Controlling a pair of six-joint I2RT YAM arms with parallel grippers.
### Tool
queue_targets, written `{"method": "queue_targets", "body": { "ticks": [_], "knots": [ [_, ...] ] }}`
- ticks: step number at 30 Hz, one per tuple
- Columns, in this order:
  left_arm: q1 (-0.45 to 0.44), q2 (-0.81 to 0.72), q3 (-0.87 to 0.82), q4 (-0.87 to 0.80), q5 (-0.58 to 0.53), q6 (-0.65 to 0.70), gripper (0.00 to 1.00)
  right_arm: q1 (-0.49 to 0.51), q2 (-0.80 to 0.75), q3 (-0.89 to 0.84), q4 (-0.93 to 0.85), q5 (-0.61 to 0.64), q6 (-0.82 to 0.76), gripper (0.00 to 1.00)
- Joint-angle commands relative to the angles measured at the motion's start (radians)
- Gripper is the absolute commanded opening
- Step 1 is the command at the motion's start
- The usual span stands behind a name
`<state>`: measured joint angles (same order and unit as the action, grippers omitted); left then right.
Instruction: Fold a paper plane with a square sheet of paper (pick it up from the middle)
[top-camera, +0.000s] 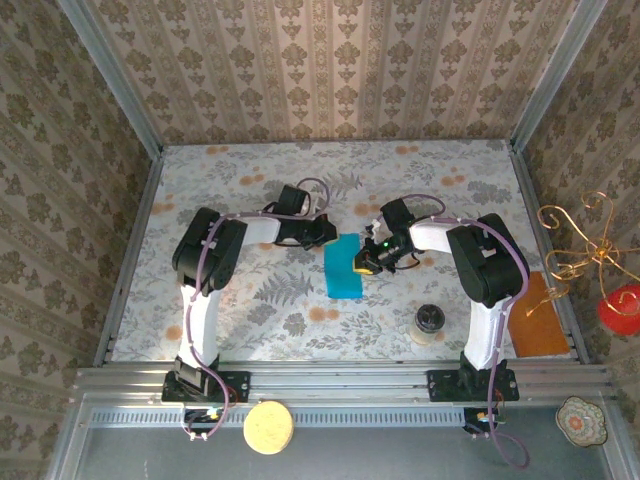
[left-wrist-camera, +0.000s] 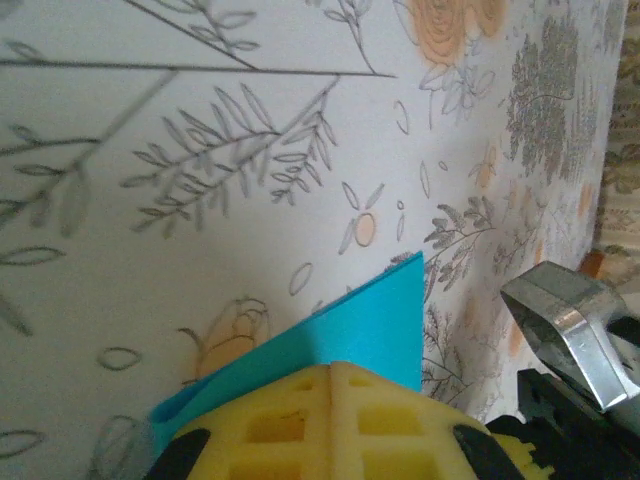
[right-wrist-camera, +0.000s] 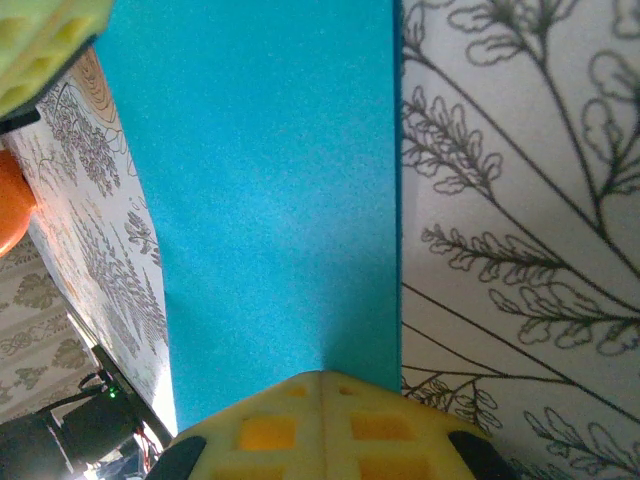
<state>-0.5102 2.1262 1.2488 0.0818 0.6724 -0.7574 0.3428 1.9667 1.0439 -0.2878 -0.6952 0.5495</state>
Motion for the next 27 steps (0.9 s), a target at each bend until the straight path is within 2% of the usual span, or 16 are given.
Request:
{"method": "queue_targets", "body": {
  "ticks": [1, 3, 7, 12, 15, 19, 23, 27],
  "knots": [
    [0.048, 0.035, 0.009, -0.073, -0.082, 0.037, 0.0, -0.004, 0.174, -0.095, -0.123, 0.369, 0.02, 0.04],
    [0.108, 0.045, 0.026, -0.107, -0.108, 0.052, 0.0, -0.005, 0.175, -0.097, -0.123, 0.37, 0.02, 0.04],
    [0.169, 0.065, 0.08, -0.187, -0.127, 0.076, 0.0, -0.005, 0.168, -0.099, -0.119, 0.367, 0.021, 0.04],
    [0.168, -0.031, 0.086, -0.251, -0.116, 0.111, 0.0, -0.005, 0.157, -0.107, -0.109, 0.362, 0.027, 0.04],
    [0.124, -0.137, 0.035, -0.242, -0.105, 0.093, 0.0, -0.005, 0.155, -0.107, -0.108, 0.36, 0.027, 0.04],
    [0.003, -0.242, -0.053, -0.213, -0.106, 0.042, 0.0, -0.005, 0.155, -0.11, -0.105, 0.359, 0.024, 0.04],
    [-0.1, -0.249, -0.106, -0.197, -0.077, -0.009, 0.0, -0.005, 0.158, -0.108, -0.102, 0.356, 0.024, 0.04],
    [-0.155, -0.227, -0.126, -0.194, -0.056, -0.025, 0.0, -0.005, 0.16, -0.11, -0.102, 0.356, 0.024, 0.04]
  ]
}}
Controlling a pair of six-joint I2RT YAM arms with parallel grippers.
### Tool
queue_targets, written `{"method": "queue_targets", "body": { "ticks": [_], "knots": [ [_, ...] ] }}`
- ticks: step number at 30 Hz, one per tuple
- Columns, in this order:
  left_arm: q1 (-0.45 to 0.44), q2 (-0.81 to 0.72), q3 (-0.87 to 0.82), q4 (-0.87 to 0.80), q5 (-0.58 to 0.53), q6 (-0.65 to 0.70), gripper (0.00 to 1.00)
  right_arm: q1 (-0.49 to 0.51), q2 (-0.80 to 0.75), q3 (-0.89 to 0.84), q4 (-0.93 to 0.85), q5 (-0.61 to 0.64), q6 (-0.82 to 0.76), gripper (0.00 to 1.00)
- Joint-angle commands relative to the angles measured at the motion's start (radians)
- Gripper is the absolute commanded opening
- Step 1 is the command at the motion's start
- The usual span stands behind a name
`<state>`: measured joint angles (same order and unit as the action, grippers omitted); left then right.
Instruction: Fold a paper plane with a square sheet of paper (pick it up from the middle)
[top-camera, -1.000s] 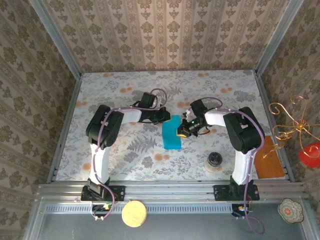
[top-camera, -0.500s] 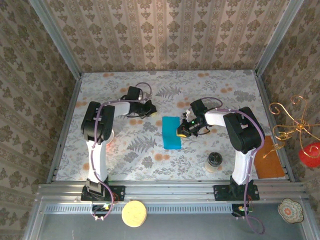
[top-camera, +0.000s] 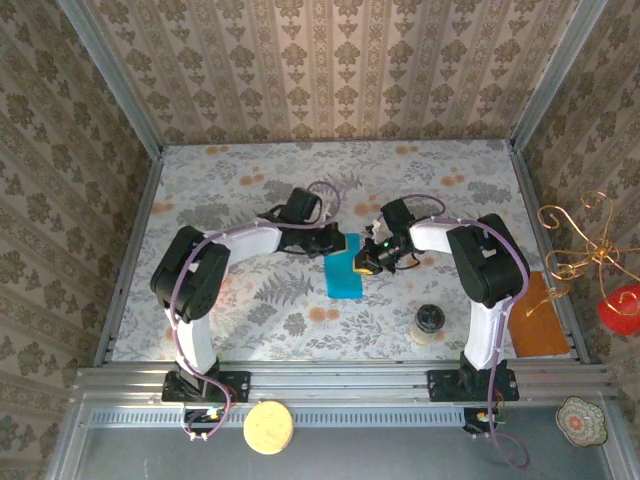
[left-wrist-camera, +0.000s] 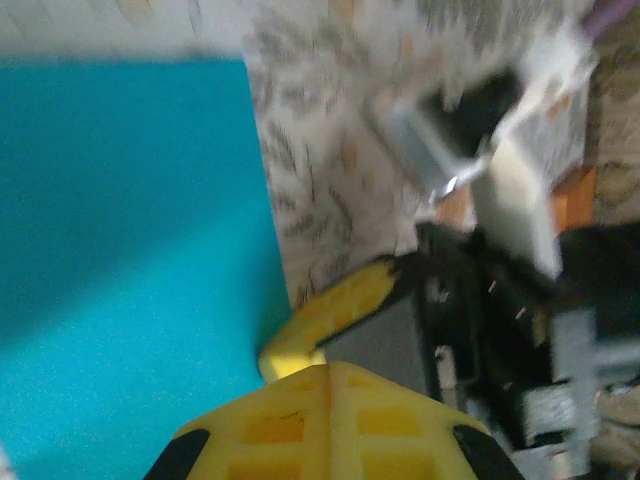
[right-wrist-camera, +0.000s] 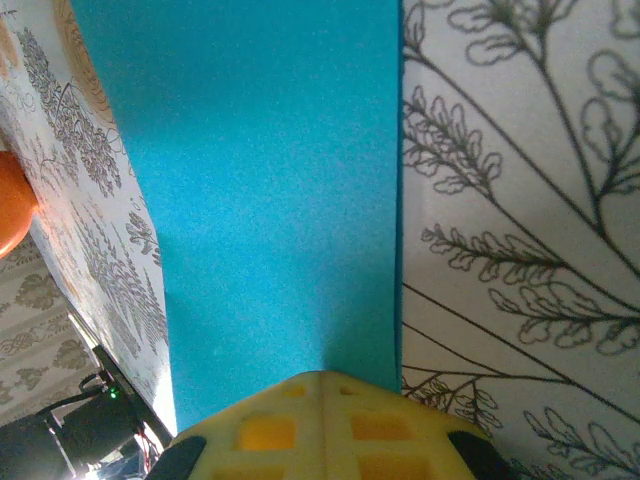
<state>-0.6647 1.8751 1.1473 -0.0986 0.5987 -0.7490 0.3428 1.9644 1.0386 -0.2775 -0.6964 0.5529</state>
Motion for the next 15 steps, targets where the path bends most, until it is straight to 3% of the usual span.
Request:
{"method": "queue_targets", "body": {
  "ticks": [1, 6, 15],
  "knots": [
    [-0.006, 0.031, -0.028, -0.019, 0.029, -0.031, 0.0, -0.005, 0.162, -0.105, -0.113, 0.357, 0.021, 0.04],
    [-0.015, 0.053, -0.066, -0.05, 0.065, -0.029, 0.0, -0.005, 0.163, -0.108, -0.111, 0.363, 0.025, 0.04],
    [0.031, 0.028, -0.19, -0.095, -0.005, -0.011, 0.0, -0.005, 0.162, -0.119, -0.088, 0.371, 0.041, 0.03]
  ]
}}
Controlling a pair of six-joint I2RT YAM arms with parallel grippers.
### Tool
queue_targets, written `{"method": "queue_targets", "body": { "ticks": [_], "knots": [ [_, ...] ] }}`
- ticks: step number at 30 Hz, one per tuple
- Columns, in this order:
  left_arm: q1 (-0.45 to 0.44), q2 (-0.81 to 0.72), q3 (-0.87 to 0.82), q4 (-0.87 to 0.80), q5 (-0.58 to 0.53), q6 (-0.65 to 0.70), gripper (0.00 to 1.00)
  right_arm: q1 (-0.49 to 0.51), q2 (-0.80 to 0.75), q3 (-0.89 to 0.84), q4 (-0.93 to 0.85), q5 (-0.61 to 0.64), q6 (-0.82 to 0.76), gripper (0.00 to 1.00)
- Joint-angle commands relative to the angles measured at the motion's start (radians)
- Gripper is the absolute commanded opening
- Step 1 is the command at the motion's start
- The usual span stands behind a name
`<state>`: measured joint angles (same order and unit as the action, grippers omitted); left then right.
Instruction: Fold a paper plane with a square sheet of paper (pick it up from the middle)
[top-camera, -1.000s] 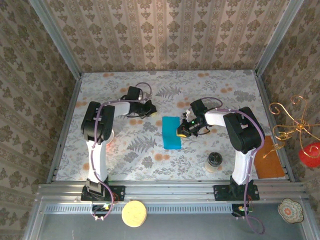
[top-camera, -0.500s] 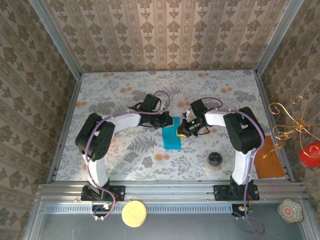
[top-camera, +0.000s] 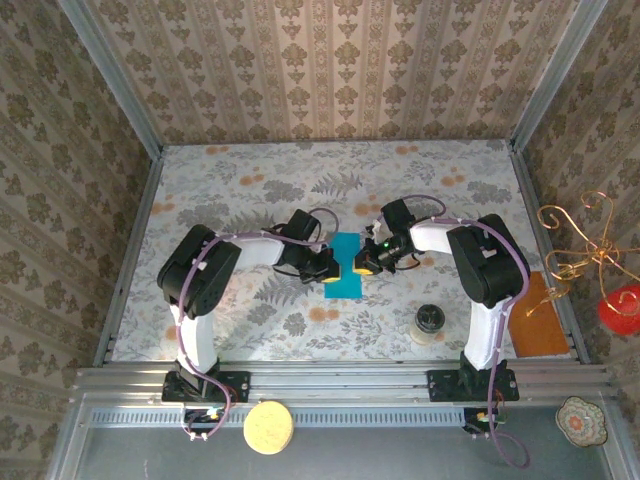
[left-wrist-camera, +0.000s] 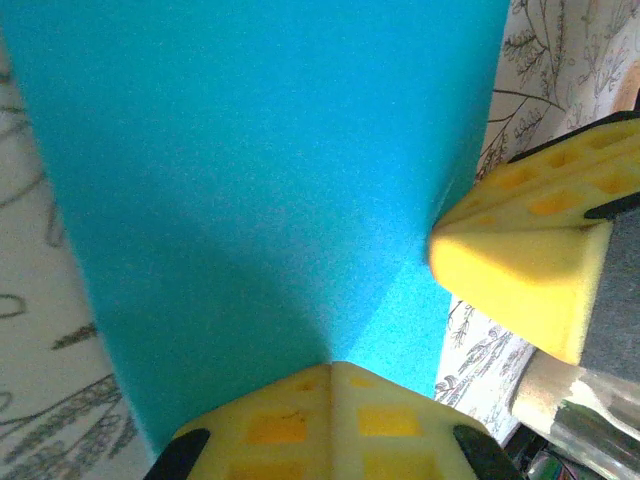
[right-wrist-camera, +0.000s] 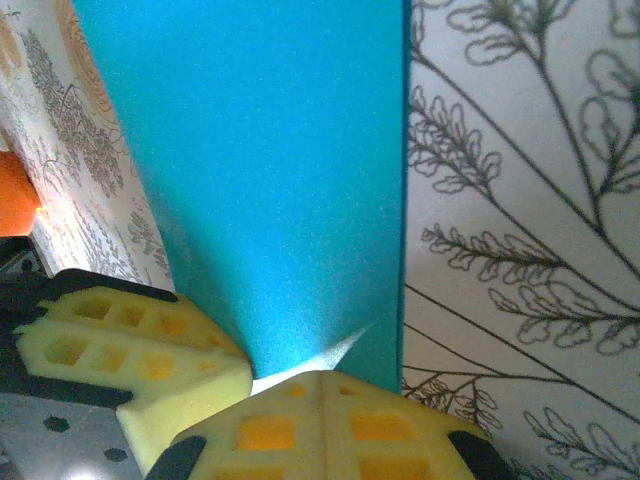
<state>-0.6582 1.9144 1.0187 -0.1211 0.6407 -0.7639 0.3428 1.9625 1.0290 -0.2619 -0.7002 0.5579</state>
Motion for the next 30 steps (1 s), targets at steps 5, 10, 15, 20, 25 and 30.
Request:
{"method": "queue_targets", "body": {
  "ticks": [5, 10, 15, 20, 25, 30],
  "knots": [
    [0.086, -0.1, -0.187, -0.081, -0.048, 0.011, 0.0, -0.003, 0.163, -0.113, -0.093, 0.381, 0.045, 0.03],
    [0.13, -0.219, -0.21, -0.08, -0.029, 0.006, 0.0, -0.002, 0.164, -0.109, -0.095, 0.38, 0.042, 0.03],
    [0.056, -0.194, -0.11, 0.027, -0.004, -0.05, 0.0, -0.004, 0.168, -0.109, -0.091, 0.38, 0.045, 0.03],
    [-0.009, -0.049, -0.021, 0.081, 0.038, -0.085, 0.0, -0.004, 0.17, -0.109, -0.086, 0.373, 0.048, 0.03],
    [-0.021, -0.025, -0.069, 0.059, 0.009, -0.063, 0.0, -0.004, 0.169, -0.108, -0.091, 0.373, 0.044, 0.03],
    [0.018, -0.094, -0.226, 0.029, -0.052, -0.021, 0.0, -0.005, 0.179, -0.091, -0.092, 0.382, 0.04, 0.03]
  ]
}}
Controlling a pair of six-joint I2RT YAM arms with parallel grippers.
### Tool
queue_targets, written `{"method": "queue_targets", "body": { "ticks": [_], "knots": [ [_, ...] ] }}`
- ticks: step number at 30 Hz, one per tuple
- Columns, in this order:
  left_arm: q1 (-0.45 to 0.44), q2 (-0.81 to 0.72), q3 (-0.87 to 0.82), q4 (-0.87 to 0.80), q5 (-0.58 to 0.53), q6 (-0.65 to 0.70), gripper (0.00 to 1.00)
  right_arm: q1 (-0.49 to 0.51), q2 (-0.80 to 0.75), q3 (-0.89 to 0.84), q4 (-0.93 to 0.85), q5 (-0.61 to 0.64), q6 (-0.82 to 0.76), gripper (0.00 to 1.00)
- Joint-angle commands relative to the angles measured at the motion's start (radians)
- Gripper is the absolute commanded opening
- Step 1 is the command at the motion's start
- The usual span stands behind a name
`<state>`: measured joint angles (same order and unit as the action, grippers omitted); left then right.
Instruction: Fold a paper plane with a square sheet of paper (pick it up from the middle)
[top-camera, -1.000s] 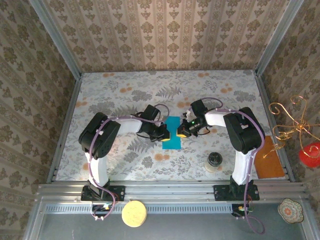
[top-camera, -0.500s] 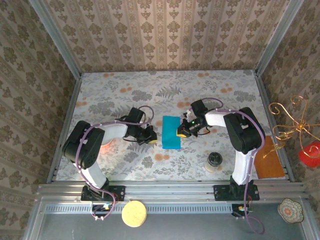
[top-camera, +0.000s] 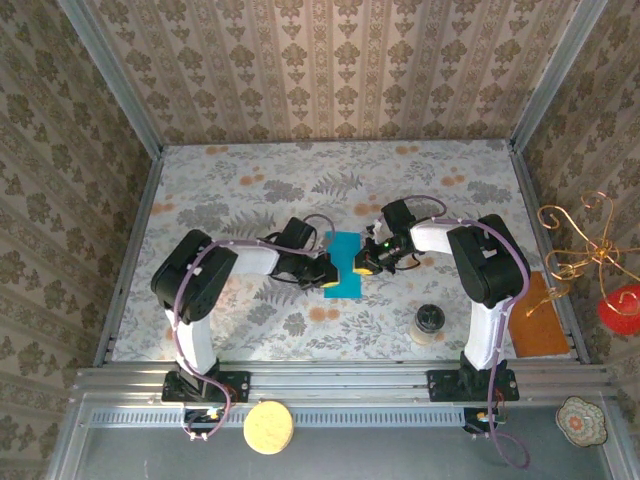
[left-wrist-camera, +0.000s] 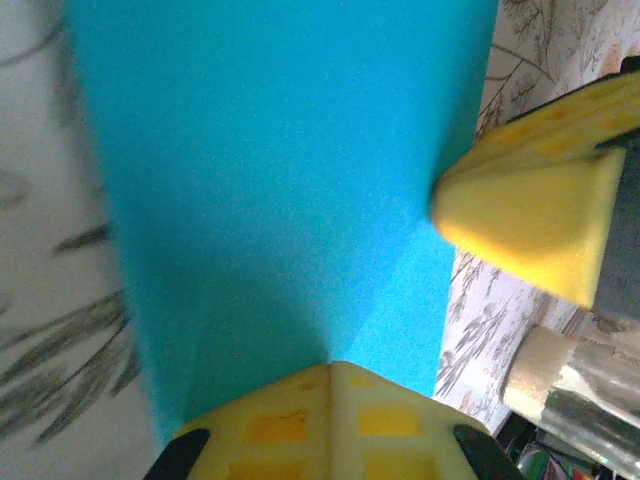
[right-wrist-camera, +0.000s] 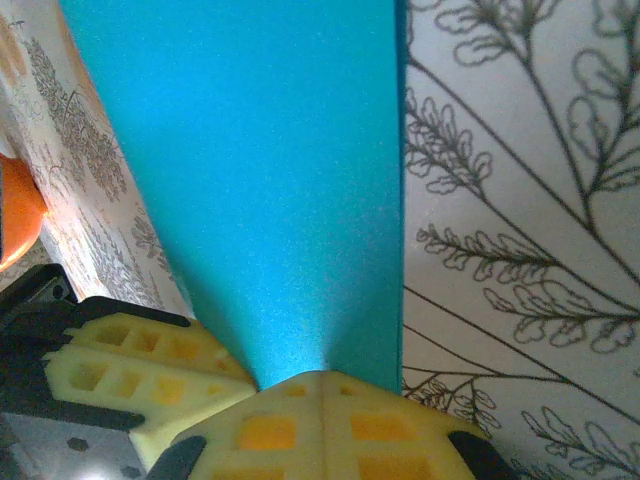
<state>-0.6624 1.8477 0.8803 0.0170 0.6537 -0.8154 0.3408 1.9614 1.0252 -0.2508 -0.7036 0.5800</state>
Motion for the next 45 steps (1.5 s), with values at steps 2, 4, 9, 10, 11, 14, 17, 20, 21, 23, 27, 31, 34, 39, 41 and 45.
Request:
{"method": "queue_targets", "body": {
  "ticks": [2, 4, 9, 10, 11, 14, 17, 20, 21, 23, 27, 31, 34, 39, 41, 45],
  "knots": [
    [0.023, -0.067, -0.134, -0.151, -0.089, 0.048, 0.0, -0.003, 0.181, -0.082, -0.102, 0.387, 0.021, 0.03],
    [0.024, -0.12, -0.178, -0.195, -0.116, 0.059, 0.0, -0.003, 0.182, -0.078, -0.099, 0.386, 0.023, 0.03],
    [0.025, -0.274, -0.184, -0.22, -0.16, 0.054, 0.0, -0.003, 0.178, -0.076, -0.086, 0.38, 0.019, 0.03],
    [0.02, -0.294, -0.159, -0.207, -0.161, 0.053, 0.0, -0.003, 0.179, -0.077, -0.082, 0.377, 0.017, 0.03],
    [0.01, -0.304, -0.141, -0.187, -0.164, 0.05, 0.0, -0.003, 0.178, -0.074, -0.079, 0.374, 0.014, 0.03],
    [-0.022, -0.269, -0.075, -0.111, -0.163, 0.045, 0.0, -0.001, 0.174, -0.072, -0.072, 0.387, 0.005, 0.03],
    [-0.057, -0.16, 0.002, -0.102, -0.164, 0.053, 0.0, -0.001, 0.187, -0.071, -0.059, 0.399, -0.004, 0.04],
    [-0.074, -0.057, 0.065, -0.132, -0.167, 0.067, 0.0, -0.001, 0.194, -0.064, -0.048, 0.403, -0.005, 0.03],
    [-0.076, -0.031, 0.066, -0.126, -0.159, 0.061, 0.0, -0.002, 0.192, -0.063, -0.047, 0.402, -0.005, 0.04],
    [-0.081, -0.009, 0.037, -0.091, -0.15, 0.041, 0.0, -0.001, 0.181, -0.061, -0.049, 0.414, -0.008, 0.04],
    [-0.082, -0.038, -0.098, -0.004, -0.153, -0.007, 0.0, -0.002, 0.177, -0.059, -0.056, 0.427, -0.016, 0.04],
    [-0.084, -0.112, -0.27, 0.065, -0.175, -0.059, 0.0, -0.001, 0.186, -0.053, -0.054, 0.424, -0.009, 0.04],
    [-0.083, -0.182, -0.355, 0.068, -0.178, -0.062, 0.0, -0.002, 0.184, -0.044, -0.062, 0.432, -0.007, 0.04],
    [-0.072, -0.306, -0.355, -0.023, -0.175, 0.004, 0.0, -0.001, 0.169, -0.011, -0.088, 0.441, -0.009, 0.04],
    [-0.052, -0.353, -0.337, -0.065, -0.177, 0.03, 0.0, -0.002, 0.152, 0.005, -0.097, 0.437, -0.012, 0.04],
    [0.015, -0.448, -0.305, -0.082, -0.18, 0.041, 0.0, 0.003, 0.105, 0.049, -0.096, 0.35, -0.027, 0.06]
  ]
}}
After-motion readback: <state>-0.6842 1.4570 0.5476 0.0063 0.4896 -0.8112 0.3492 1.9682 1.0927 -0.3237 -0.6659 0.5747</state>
